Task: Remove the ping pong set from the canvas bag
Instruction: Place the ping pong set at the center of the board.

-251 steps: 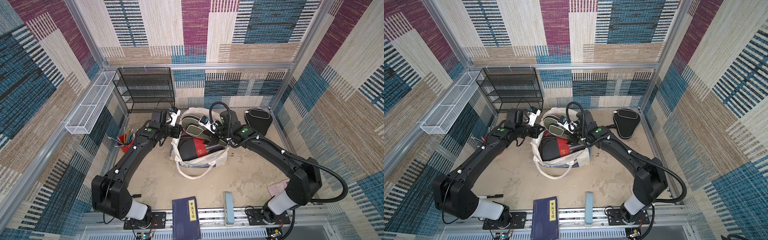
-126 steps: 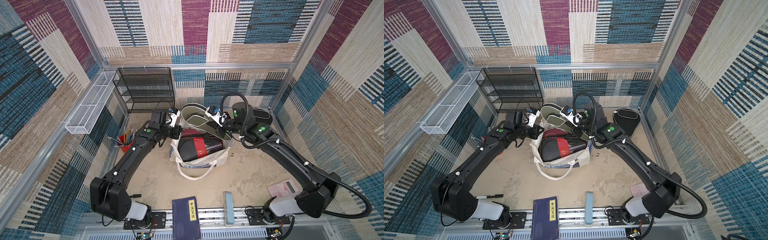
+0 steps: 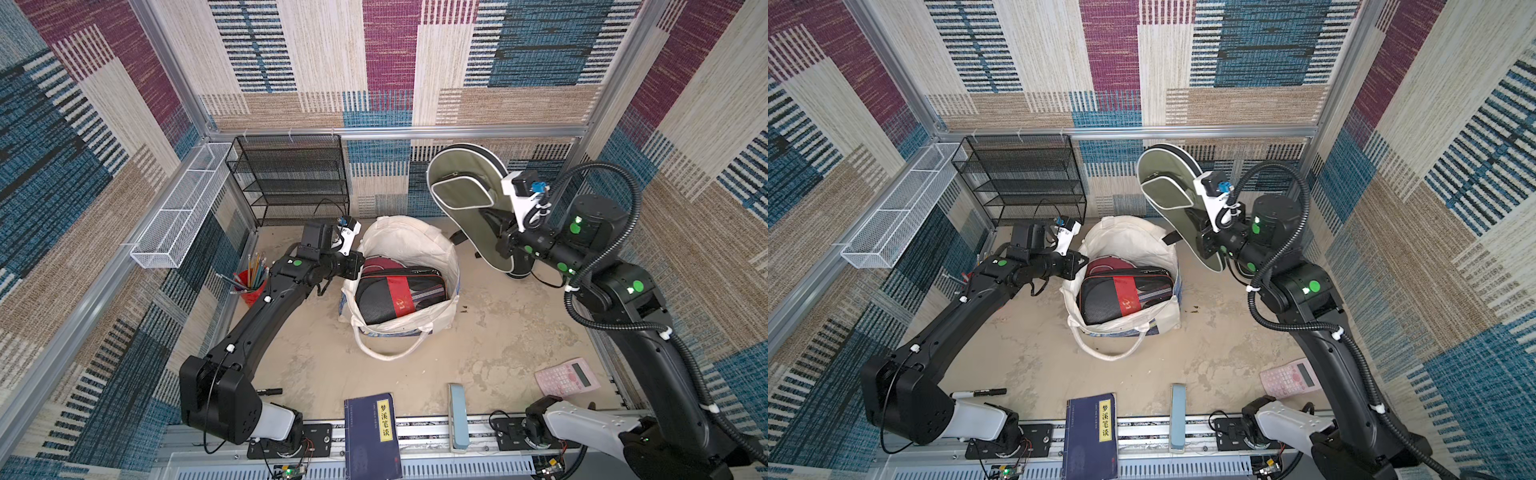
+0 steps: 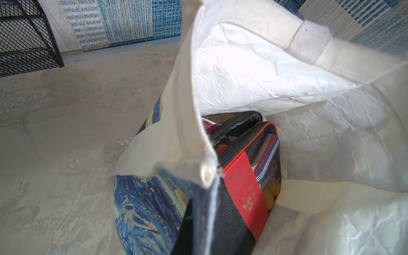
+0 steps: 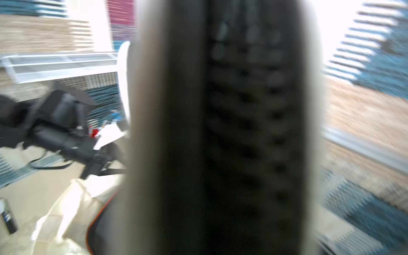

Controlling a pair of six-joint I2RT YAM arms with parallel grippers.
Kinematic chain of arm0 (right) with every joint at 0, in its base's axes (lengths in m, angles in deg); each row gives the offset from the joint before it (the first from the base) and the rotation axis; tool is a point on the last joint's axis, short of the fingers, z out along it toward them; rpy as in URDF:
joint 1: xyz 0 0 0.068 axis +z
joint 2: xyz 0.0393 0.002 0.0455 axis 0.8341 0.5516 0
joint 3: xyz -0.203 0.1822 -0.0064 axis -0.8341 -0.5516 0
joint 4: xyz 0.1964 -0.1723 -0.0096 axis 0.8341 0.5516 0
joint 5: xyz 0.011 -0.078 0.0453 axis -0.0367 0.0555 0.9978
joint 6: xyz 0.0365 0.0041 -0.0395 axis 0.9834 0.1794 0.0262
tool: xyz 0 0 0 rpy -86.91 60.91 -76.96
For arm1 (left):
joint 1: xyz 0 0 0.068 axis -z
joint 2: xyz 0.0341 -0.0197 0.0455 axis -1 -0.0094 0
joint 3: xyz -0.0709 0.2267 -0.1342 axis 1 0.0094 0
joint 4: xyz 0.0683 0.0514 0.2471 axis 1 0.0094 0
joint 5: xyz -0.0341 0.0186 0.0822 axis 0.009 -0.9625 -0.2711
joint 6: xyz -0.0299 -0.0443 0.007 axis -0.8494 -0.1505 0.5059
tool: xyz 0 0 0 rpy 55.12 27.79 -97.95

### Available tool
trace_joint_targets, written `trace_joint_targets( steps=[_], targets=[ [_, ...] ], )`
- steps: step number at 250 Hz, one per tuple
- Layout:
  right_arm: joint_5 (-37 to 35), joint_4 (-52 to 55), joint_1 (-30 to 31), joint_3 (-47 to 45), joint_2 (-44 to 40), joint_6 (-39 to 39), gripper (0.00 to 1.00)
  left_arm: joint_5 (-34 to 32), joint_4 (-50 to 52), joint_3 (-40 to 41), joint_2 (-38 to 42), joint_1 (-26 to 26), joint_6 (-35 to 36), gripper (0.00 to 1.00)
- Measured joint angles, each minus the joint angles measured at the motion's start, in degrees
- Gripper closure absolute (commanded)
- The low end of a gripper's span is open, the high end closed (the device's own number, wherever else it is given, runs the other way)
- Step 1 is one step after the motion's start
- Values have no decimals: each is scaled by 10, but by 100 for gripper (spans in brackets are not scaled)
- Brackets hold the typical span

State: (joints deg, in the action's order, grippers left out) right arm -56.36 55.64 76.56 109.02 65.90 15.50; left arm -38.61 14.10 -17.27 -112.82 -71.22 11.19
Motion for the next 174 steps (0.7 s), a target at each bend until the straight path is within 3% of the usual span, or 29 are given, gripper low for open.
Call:
trace_joint_targets(
  steps=[76,147,174],
  targets=[
    [121,30,-244,-204,-27,101,100,2,-3,-3,-7,0,1,100],
    [202,-16,-320,-422,-32,158,100,7,-15,-9,-26,0,2,100],
    [214,-26,-325,-455,-10,172,100,17,-22,-9,-34,0,2,100]
  ],
)
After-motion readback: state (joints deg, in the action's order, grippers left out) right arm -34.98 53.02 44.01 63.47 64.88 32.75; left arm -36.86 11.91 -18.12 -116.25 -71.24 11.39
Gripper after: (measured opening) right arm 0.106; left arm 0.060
